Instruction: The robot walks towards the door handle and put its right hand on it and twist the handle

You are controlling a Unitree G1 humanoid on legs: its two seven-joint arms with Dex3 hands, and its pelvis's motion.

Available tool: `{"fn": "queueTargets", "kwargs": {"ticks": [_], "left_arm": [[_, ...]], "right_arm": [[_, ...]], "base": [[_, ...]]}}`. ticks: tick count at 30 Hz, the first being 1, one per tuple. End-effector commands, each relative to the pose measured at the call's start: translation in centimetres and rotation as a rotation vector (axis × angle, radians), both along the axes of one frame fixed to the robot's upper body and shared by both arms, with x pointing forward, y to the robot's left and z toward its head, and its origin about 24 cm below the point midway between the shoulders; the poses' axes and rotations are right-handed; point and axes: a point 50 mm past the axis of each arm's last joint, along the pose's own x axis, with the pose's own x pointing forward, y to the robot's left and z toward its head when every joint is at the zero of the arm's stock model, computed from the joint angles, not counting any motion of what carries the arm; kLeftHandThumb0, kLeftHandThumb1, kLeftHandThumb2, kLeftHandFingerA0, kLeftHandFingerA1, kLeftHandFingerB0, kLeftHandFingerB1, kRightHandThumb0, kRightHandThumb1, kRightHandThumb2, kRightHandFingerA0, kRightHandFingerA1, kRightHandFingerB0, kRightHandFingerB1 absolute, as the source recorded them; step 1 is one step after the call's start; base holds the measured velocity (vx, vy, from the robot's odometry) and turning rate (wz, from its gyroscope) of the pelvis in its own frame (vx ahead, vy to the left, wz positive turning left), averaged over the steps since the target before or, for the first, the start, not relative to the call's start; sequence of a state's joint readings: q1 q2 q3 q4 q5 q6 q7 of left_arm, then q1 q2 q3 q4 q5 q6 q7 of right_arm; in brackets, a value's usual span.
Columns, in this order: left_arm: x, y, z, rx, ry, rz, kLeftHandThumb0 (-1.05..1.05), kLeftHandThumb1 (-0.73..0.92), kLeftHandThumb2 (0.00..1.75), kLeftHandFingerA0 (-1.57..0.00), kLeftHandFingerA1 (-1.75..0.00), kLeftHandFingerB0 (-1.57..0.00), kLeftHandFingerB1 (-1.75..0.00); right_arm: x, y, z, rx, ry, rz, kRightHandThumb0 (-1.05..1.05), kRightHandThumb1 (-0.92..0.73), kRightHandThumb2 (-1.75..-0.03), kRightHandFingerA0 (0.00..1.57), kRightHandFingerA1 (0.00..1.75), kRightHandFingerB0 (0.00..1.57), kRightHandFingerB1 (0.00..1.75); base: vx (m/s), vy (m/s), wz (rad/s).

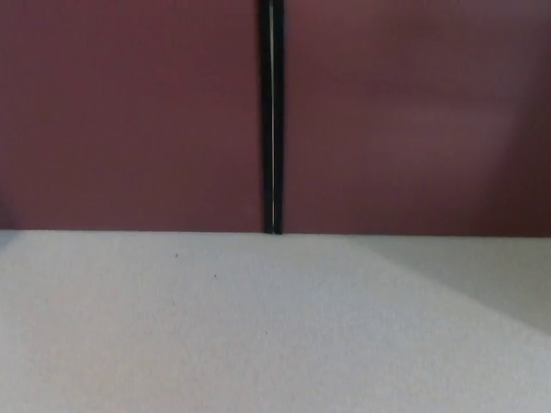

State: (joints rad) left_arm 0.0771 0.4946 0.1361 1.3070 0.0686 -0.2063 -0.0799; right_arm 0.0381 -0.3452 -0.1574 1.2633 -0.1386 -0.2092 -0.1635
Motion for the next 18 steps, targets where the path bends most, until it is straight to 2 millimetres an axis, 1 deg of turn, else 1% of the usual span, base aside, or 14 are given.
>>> {"fn": "queueTargets", "kwargs": {"ticks": [1,8,10,16,18], "left_arm": [[-0.2,0.0,0.0,-0.001,0.01,-0.021,-0.23,0.6,0.58,-0.71,-0.5,-0.36,-0.37],[-0.7,0.1,0.0,-0.006,0.012,-0.013,-0.22,0.6,0.6,-0.68,-0.5,-0.35,-0.37],[-0.7,0.1,0.0,-0.004,0.017,-0.02,-0.23,0.61,0.59,-0.68,-0.5,-0.36,-0.37],[-0.9,0.1,0.0,0.003,0.026,-0.033,-0.24,0.61,0.59,-0.69,-0.49,-0.38,-0.37],[-1.4,0.0,-0.1,0.003,0.042,-0.033,-0.24,0.61,0.59,-0.69,-0.49,-0.38,-0.37]], "right_arm": [[0.0,-0.1,0.1,-0.006,-0.009,-0.002,-0.16,-0.61,-0.58,0.63,0.49,0.49,0.43],[-0.1,0.2,-0.1,0.001,-0.012,-0.006,-0.17,-0.62,-0.58,0.63,0.49,0.49,0.44],[-0.1,0.2,-0.1,0.01,-0.009,-0.006,-0.17,-0.62,-0.58,0.66,0.5,0.49,0.43],[-0.1,0.3,-0.2,0.011,-0.002,-0.002,-0.17,-0.62,-0.58,0.68,0.51,0.49,0.43],[-0.4,0.4,-0.2,0.013,0.001,0.006,-0.17,-0.62,-0.58,0.67,0.51,0.49,0.43]], "base": [[0.14,0.031,0.19],[0.21,0.083,0.05],[0.25,0.005,0.06],[0.29,-0.104,0.06],[0.38,-0.183,0.24]]}}
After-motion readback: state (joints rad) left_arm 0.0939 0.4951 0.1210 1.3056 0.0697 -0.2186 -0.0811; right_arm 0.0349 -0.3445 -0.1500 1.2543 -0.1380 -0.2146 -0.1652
